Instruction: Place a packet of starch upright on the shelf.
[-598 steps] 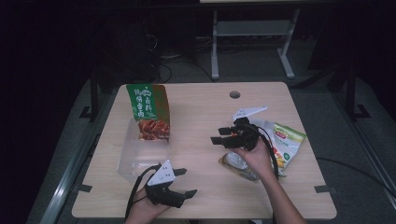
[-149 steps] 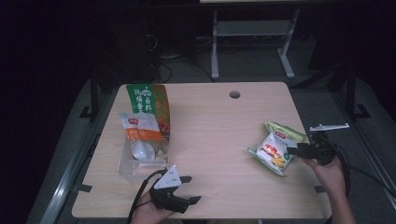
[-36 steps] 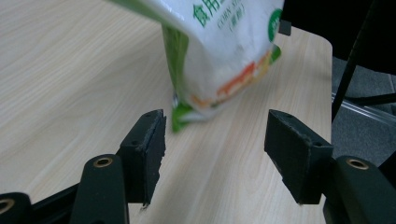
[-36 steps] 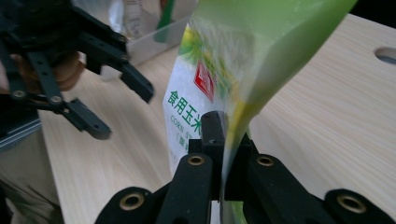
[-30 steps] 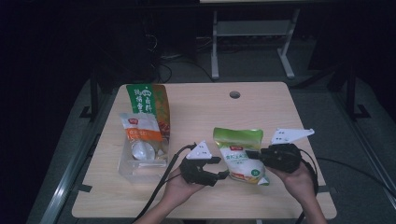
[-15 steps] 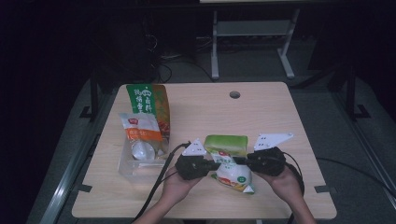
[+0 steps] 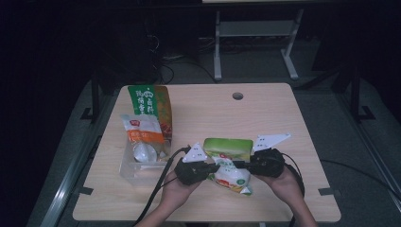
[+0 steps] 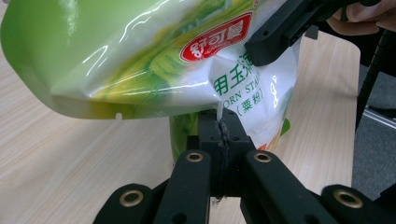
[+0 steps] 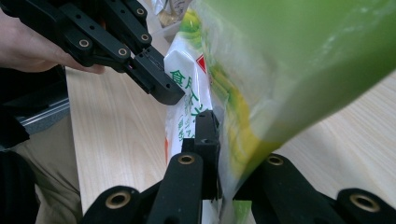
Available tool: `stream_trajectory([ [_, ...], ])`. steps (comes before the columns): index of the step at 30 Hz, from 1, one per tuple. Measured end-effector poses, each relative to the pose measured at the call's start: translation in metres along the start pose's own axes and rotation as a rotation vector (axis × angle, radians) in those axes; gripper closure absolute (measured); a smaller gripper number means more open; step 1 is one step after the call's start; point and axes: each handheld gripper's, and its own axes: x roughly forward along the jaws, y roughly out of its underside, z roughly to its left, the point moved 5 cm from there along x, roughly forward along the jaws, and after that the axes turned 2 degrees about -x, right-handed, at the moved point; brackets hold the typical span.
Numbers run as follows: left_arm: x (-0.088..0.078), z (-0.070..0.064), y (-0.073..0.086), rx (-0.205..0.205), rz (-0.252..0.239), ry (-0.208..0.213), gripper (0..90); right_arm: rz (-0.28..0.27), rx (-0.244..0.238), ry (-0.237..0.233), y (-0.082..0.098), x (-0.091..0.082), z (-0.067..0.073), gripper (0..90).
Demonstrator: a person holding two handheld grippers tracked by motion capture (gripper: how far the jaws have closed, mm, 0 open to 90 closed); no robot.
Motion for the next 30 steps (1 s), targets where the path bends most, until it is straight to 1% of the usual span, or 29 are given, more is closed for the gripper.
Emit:
stream_trajectory([
  [3, 0.000, 0.000, 0.001, -0.009, -0.006, 0.009, 87.2, 0.007, 0.002, -0.010, 0.000, 0.000, 0.001, 84.9],
  [4, -0.002, 0.000, 0.002, -0.001, -0.002, 0.017, 85.5, 0.006, -0.016, 0.000, -0.001, 0.000, 0.003, 88.0],
  [5, -0.002, 0.000, 0.003, 0.000, 0.002, 0.018, 83.8, 0.007, -0.016, -0.003, -0.001, -0.001, 0.003, 88.6],
  [9, -0.006, -0.003, 0.007, 0.018, 0.019, 0.020, 73.1, 0.001, -0.007, -0.008, -0.003, -0.002, 0.005, 89.7],
  [11, -0.008, -0.005, 0.009, 0.025, 0.022, 0.022, 66.8, -0.001, -0.002, -0.020, -0.006, -0.003, 0.006, 89.8],
  [12, -0.009, -0.006, 0.011, 0.034, 0.023, 0.017, 63.6, -0.002, -0.003, -0.021, -0.008, -0.004, 0.006, 89.9],
  [13, -0.011, -0.007, 0.012, 0.046, 0.025, 0.001, 59.2, -0.004, -0.004, -0.020, -0.010, -0.004, 0.007, 89.9],
  [15, -0.016, -0.007, 0.015, 0.069, 0.023, -0.009, 54.5, -0.005, -0.007, -0.015, -0.013, -0.005, 0.008, 90.0],
  [17, -0.021, -0.008, 0.019, 0.060, 0.014, -0.011, 49.7, -0.006, -0.009, -0.015, -0.017, -0.006, 0.007, 90.0],
  [20, -0.029, -0.008, 0.025, 0.054, 0.010, -0.023, 45.5, 0.002, -0.008, -0.017, -0.023, -0.005, 0.006, 90.0],
  [21, -0.029, -0.008, 0.025, 0.054, 0.010, -0.023, 44.2, 0.002, -0.008, -0.017, -0.023, -0.005, 0.006, 90.0],
  [22, -0.034, -0.009, 0.029, 0.062, 0.008, -0.027, 43.3, 0.013, -0.010, -0.013, -0.027, -0.003, 0.004, 90.0],
  [23, -0.036, -0.010, 0.030, 0.058, 0.002, -0.024, 42.4, 0.018, -0.008, -0.011, -0.030, -0.003, 0.004, 90.0],
  [26, -0.041, -0.013, 0.035, 0.065, -0.001, -0.018, 39.9, 0.021, -0.010, -0.011, -0.038, -0.002, 0.003, 90.0],
  [27, -0.043, -0.014, 0.036, 0.071, -0.005, -0.018, 39.2, 0.018, -0.013, -0.010, -0.041, -0.002, 0.002, 90.0],
  [30, -0.048, -0.017, 0.039, 0.071, -0.016, -0.014, 37.8, 0.012, -0.008, -0.013, -0.051, -0.002, 0.000, 90.0],
])
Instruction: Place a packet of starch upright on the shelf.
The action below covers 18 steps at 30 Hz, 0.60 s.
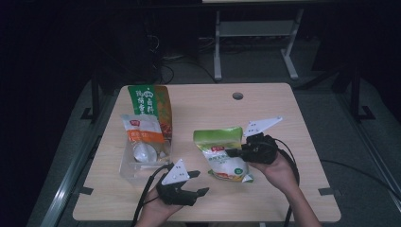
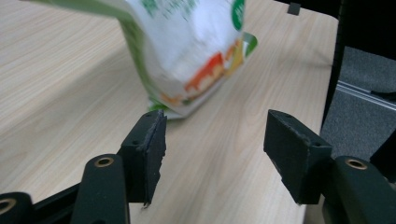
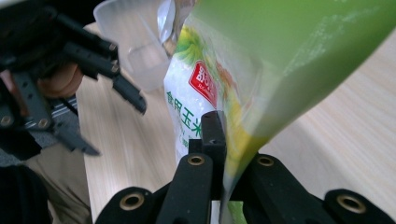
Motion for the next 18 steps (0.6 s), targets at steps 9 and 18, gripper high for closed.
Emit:
stream_trajectory([
  [9, -0.006, -0.008, 0.010, 0.006, -0.008, 0.024, 33.4, 0.002, -0.021, -0.017, -0.032, 0.001, 0.000, 90.0],
  [18, -0.012, -0.020, 0.020, 0.026, 0.011, 0.056, 32.8, -0.007, -0.051, -0.047, -0.062, 0.011, 0.007, 90.0],
])
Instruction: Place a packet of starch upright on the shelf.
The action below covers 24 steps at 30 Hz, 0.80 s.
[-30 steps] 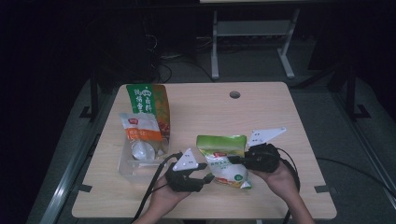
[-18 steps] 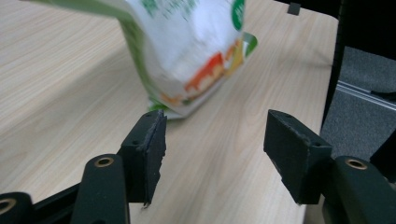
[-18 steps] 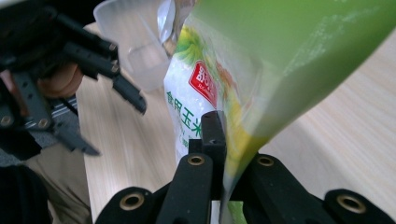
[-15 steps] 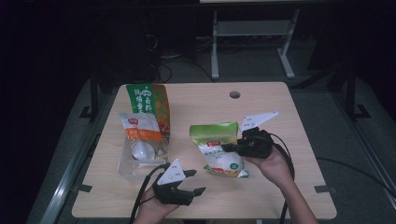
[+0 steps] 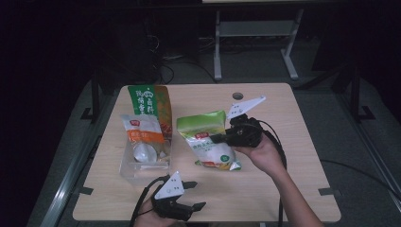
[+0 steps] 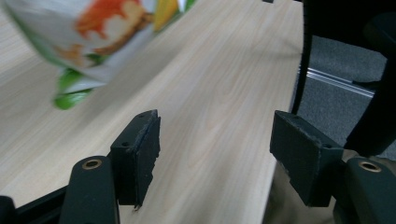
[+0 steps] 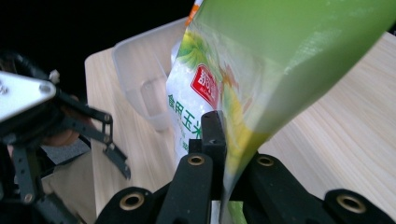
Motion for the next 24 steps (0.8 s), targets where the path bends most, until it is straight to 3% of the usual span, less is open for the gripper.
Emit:
stream_trajectory([
  [10, -0.005, -0.010, 0.008, 0.013, 0.017, 0.026, 31.1, -0.008, -0.059, -0.038, -0.028, 0.013, 0.010, 90.0],
  [16, -0.002, -0.015, 0.012, 0.034, 0.020, 0.032, 30.4, -0.009, -0.080, -0.062, -0.044, 0.022, 0.019, 90.0],
  [24, 0.001, -0.018, 0.014, 0.031, 0.020, 0.044, 30.4, -0.035, -0.119, -0.083, -0.070, 0.029, 0.031, 90.0],
])
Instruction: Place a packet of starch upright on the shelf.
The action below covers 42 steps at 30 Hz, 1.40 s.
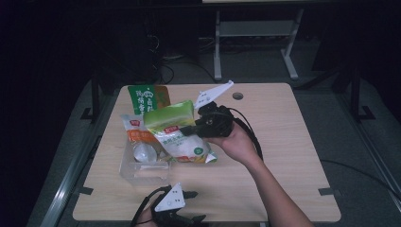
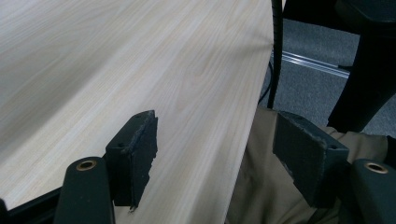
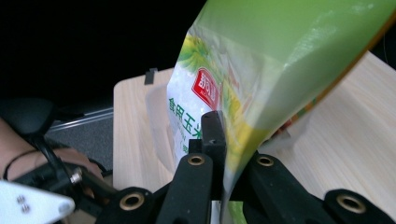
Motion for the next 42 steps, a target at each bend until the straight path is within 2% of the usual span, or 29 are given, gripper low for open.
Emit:
stream_trajectory([
  [2, 0.000, -0.001, 0.000, -0.003, -0.002, 0.004, 30.4, -0.005, -0.004, -0.009, -0.006, 0.004, 0.002, 90.0],
  [3, 0.000, 0.000, 0.001, 0.013, 0.007, 0.002, 30.3, -0.011, -0.007, -0.011, -0.009, 0.006, 0.003, 90.0],
  [6, 0.001, -0.001, 0.001, 0.027, 0.008, 0.005, 30.3, -0.024, -0.010, -0.022, -0.017, 0.014, 0.007, 90.0],
  [10, 0.002, -0.002, 0.001, 0.022, -0.004, 0.011, 30.2, -0.025, 0.004, -0.042, -0.026, 0.027, 0.011, 90.0],
  [13, 0.002, -0.001, 0.001, 0.027, -0.006, 0.012, 30.1, -0.031, -0.006, -0.049, -0.030, 0.035, 0.012, 90.0],
  [14, 0.000, 0.001, 0.001, 0.037, -0.006, 0.005, 30.2, -0.035, -0.006, -0.067, -0.033, 0.043, 0.013, 90.0],
  [17, -0.003, 0.004, 0.000, 0.020, -0.019, -0.001, 30.2, -0.035, -0.005, -0.081, -0.038, 0.056, 0.016, 90.0],
  [31, -0.004, 0.007, 0.002, 0.012, -0.019, -0.006, 30.1, 0.004, -0.003, -0.147, -0.044, 0.111, 0.025, 90.0],
  [37, -0.005, 0.008, 0.002, -0.003, -0.039, -0.012, 30.0, 0.018, -0.002, -0.164, -0.044, 0.129, 0.028, 90.0],
  [42, -0.007, 0.008, 0.002, 0.003, -0.033, -0.011, 30.1, 0.027, 0.022, -0.173, -0.040, 0.140, 0.028, 90.0],
])
